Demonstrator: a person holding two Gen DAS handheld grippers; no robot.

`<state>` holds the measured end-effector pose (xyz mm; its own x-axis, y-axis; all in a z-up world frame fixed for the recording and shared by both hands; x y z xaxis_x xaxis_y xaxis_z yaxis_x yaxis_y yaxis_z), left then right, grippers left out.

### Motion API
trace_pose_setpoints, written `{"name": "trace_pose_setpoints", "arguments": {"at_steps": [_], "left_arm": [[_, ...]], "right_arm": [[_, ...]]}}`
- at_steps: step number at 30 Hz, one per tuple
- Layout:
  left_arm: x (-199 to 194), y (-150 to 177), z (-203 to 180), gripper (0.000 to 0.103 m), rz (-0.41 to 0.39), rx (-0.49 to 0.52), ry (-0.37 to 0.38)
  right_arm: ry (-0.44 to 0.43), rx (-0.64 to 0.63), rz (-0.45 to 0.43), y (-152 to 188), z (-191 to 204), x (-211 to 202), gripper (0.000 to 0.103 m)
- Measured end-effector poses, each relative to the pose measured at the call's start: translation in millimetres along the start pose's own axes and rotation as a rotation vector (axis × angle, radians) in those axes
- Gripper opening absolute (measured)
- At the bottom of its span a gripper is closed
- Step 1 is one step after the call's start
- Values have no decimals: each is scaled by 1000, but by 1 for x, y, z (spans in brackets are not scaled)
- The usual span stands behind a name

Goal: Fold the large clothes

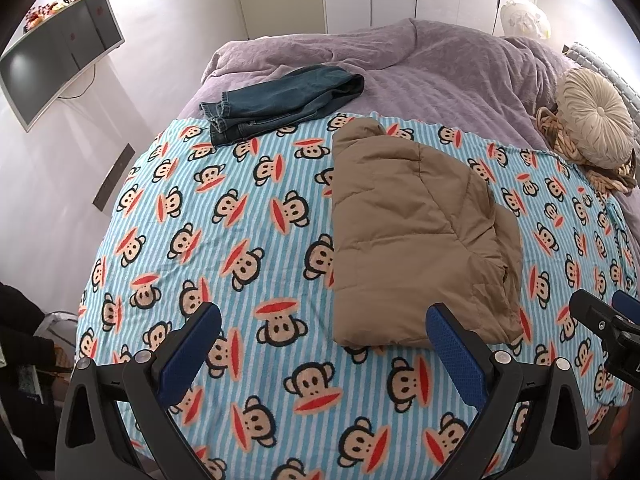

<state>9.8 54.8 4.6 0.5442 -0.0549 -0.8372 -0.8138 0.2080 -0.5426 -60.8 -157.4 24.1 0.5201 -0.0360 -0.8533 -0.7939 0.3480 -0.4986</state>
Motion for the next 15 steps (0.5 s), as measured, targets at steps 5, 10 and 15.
{"name": "trace_pose_setpoints", "arguments": {"at_steps": [5, 10, 15], "left_arm": [[2, 2, 1, 103, 0, 1, -1], [1, 1, 1, 103, 0, 2, -1], [1, 1, 0, 103, 0, 3, -2]], "right_arm": [[-2, -3, 2, -2, 0, 1, 103], [-3, -4, 2, -3, 0, 1, 103], [-5, -5, 3, -2, -1, 1, 103]]}}
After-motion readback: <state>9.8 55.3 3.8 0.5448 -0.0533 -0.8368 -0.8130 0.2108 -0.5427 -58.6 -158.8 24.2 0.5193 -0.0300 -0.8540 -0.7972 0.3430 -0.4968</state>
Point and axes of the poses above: each gripper's, at about its wrist camera, not at the fingertips, and x roughly the way its jaws point, z to its left, y to its underside, the point moved 5 cm from there along x, roughly the way its jaws point, and after that the axes turned 3 degrees about -z, right-handed, at the moved point
